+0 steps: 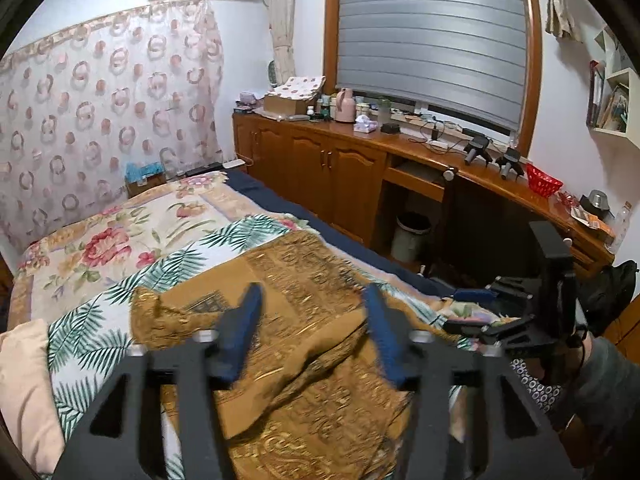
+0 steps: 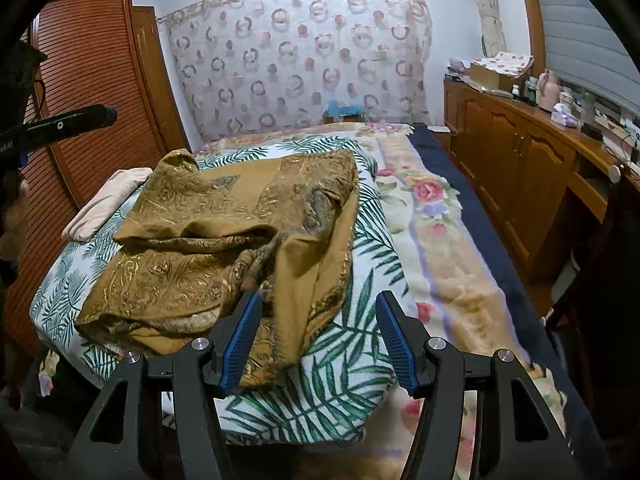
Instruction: Fold small clothes
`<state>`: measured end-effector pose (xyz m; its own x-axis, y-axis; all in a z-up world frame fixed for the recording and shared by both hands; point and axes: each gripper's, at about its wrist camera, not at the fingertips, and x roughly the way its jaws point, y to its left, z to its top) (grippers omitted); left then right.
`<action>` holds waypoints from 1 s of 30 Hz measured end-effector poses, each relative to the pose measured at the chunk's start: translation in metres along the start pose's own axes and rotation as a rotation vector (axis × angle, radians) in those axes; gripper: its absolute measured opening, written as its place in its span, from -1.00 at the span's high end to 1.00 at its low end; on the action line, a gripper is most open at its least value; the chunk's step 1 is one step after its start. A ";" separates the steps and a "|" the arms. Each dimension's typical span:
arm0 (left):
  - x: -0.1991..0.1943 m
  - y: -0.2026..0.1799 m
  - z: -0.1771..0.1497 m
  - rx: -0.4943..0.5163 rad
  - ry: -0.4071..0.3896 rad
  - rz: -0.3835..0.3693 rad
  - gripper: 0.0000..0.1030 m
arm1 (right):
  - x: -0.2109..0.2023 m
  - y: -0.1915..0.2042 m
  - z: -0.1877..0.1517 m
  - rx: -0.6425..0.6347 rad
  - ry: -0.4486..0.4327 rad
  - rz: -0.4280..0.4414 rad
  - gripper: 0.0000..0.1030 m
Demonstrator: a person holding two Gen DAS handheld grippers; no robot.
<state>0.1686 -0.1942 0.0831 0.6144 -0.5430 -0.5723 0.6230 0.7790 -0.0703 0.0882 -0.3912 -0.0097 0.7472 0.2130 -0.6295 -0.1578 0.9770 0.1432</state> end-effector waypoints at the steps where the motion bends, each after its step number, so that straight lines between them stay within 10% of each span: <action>1: 0.000 0.007 -0.004 -0.014 0.005 -0.001 -0.52 | 0.001 0.001 0.002 -0.005 -0.001 0.002 -0.19; 30: -0.028 0.167 -0.112 -0.196 0.088 0.221 -0.55 | 0.148 0.160 0.079 -0.339 0.158 0.287 -0.19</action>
<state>0.2019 -0.0139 -0.0042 0.6751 -0.3313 -0.6592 0.3688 0.9254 -0.0874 0.2245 -0.2044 -0.0195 0.5396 0.4474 -0.7132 -0.5651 0.8204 0.0870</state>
